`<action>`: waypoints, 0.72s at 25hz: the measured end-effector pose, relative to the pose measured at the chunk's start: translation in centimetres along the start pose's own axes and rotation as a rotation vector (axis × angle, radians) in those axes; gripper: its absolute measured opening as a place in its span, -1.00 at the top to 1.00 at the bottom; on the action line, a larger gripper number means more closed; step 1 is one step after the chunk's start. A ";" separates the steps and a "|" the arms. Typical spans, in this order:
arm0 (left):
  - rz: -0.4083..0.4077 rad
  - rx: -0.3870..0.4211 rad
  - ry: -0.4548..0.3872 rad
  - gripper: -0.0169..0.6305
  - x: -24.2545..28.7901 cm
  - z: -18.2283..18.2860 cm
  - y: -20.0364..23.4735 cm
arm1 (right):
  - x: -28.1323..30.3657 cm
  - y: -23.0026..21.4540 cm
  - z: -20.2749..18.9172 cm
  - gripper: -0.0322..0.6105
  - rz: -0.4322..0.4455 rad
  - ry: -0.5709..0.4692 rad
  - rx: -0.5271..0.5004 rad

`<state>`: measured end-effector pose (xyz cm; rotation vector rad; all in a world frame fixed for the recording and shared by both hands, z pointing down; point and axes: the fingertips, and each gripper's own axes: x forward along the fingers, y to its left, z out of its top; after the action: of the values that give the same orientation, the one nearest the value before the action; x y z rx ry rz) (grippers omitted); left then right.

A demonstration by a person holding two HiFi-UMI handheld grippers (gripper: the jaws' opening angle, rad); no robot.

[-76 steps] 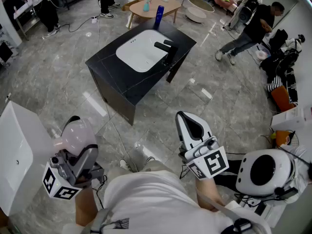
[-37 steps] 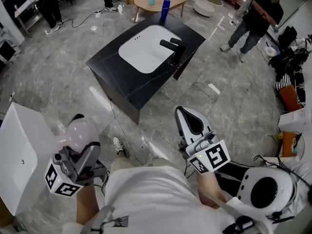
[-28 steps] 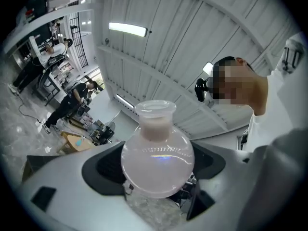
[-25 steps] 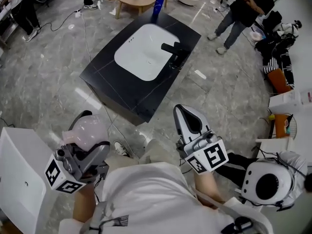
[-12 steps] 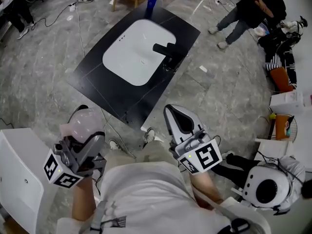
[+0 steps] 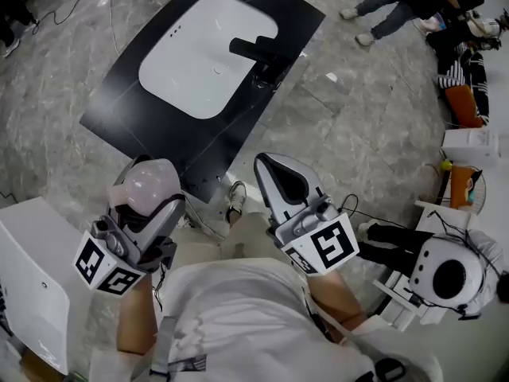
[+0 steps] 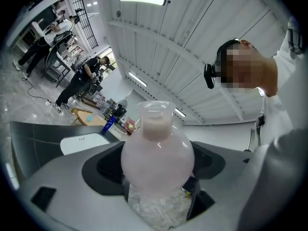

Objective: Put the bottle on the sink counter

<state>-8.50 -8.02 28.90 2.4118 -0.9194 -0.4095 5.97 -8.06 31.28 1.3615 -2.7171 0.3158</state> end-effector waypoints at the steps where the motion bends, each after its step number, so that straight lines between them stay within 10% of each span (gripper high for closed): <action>1: 0.006 -0.003 0.012 -0.29 0.4 -0.7 0.5 | 0.1 -0.1 -0.7 0.87 0.004 0.015 0.007; 18: 0.184 0.073 0.308 -0.30 1.5 -16.5 9.1 | 1.5 -1.9 -10.7 0.87 0.031 0.167 0.100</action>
<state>-4.82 -8.82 47.37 2.3409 -1.0167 0.0635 6.44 -7.93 42.24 1.2542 -2.6185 0.5488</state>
